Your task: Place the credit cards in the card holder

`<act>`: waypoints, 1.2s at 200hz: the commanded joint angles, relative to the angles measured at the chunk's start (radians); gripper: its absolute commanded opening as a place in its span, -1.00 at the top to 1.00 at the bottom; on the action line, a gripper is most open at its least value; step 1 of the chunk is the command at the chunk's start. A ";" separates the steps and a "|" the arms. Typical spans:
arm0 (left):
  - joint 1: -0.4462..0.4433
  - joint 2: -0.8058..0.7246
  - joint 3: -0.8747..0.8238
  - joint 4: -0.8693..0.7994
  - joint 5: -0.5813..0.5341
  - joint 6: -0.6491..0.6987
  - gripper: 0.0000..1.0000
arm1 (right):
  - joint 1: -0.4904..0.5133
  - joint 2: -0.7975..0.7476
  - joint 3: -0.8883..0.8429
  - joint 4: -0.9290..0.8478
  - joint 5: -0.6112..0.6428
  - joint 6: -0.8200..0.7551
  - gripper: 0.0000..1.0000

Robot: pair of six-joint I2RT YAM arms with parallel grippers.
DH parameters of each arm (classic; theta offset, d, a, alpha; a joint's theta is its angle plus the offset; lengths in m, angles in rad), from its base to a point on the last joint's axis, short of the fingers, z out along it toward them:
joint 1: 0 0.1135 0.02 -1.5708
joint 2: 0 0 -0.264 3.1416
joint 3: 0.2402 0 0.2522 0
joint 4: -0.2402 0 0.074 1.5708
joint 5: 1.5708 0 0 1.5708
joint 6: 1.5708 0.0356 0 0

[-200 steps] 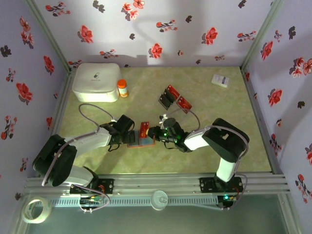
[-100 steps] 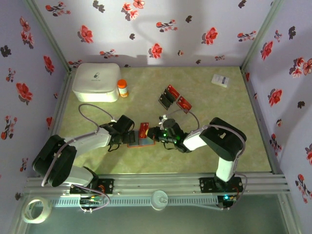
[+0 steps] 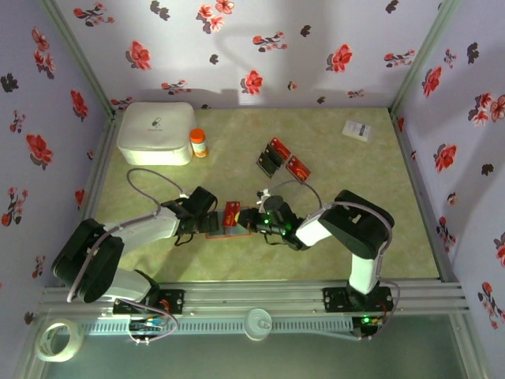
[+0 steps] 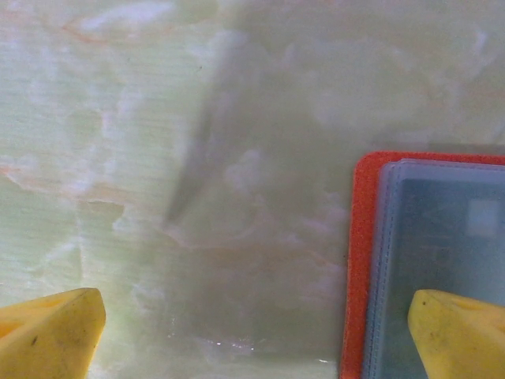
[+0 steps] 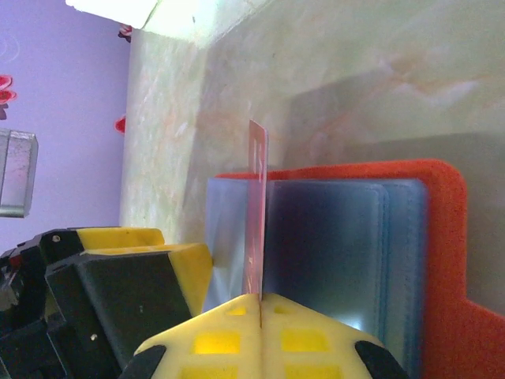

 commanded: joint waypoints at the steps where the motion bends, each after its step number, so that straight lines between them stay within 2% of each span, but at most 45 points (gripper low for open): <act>1: 0.008 -0.008 -0.024 -0.038 -0.021 -0.008 -0.99 | 0.007 -0.003 -0.030 0.007 0.014 0.004 1.00; 92: 0.007 -0.013 -0.029 -0.038 -0.020 -0.009 -0.99 | 0.004 -0.036 -0.066 0.001 0.061 -0.001 1.00; 197: 0.008 -0.014 -0.030 -0.037 -0.020 -0.010 -0.99 | 0.005 0.017 -0.002 -0.012 -0.056 -0.015 1.00; 240: 0.007 -0.015 -0.030 -0.036 -0.020 -0.012 -0.99 | 0.007 0.021 0.006 -0.020 -0.066 -0.017 1.00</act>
